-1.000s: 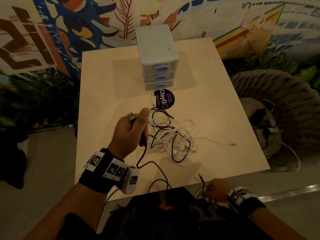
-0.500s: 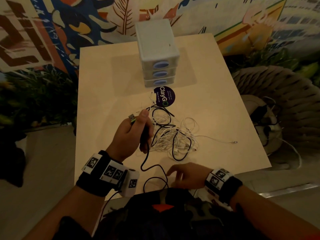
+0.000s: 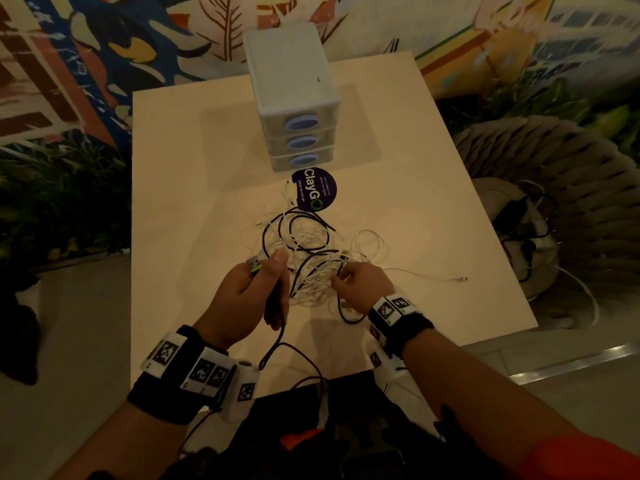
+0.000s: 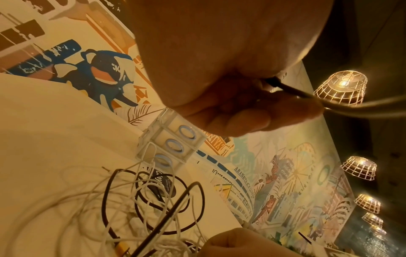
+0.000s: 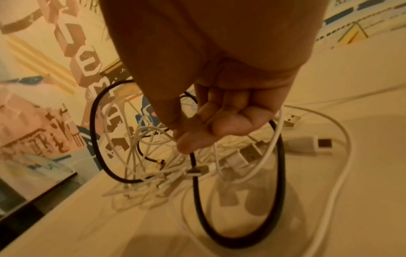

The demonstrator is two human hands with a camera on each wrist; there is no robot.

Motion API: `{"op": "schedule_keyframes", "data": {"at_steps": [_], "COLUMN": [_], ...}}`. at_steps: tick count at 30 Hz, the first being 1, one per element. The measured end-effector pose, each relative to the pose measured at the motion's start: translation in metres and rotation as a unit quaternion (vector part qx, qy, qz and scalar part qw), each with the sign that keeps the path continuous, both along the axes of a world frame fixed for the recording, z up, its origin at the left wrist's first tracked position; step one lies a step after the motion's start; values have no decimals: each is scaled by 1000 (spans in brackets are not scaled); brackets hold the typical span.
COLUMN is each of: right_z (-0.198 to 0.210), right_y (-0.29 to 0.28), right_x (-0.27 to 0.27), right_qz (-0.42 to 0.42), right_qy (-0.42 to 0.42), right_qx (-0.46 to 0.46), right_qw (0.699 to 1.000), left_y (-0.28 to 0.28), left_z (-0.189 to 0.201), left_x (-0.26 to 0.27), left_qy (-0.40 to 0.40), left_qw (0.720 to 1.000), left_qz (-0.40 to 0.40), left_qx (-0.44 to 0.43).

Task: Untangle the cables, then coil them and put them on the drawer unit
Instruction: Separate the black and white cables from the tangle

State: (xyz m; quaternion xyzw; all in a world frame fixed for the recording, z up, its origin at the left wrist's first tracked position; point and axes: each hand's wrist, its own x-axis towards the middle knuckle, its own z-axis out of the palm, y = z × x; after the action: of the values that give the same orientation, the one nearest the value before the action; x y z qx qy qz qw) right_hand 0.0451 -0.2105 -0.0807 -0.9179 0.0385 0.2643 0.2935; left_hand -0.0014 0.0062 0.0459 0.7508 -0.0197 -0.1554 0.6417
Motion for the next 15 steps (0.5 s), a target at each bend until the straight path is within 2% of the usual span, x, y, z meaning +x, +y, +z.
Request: {"op": "schedule_keyframes", "data": {"at_steps": [5,9,11,15], "right_z": [-2,-3,3,7], "right_y": [-11,-22,-25,-25], "right_x": [-9,-19,-22,-19], "right_qz": [-5,-6,-19,-44], "right_qy": [-12,-15,-32,-90], "right_qx": [38,68,82,134], "right_qw": [999,998,996,986], "left_y": [3,-1,-5,-20], "left_z": [-7,-18,-25,-39], "left_x": [1,4,5,7], "left_qy": [6,26,55,75], "left_qw": [1000,999,997,975], "left_qz": [18,1,-26,-150], "left_qx": [-1,29,55,144]}}
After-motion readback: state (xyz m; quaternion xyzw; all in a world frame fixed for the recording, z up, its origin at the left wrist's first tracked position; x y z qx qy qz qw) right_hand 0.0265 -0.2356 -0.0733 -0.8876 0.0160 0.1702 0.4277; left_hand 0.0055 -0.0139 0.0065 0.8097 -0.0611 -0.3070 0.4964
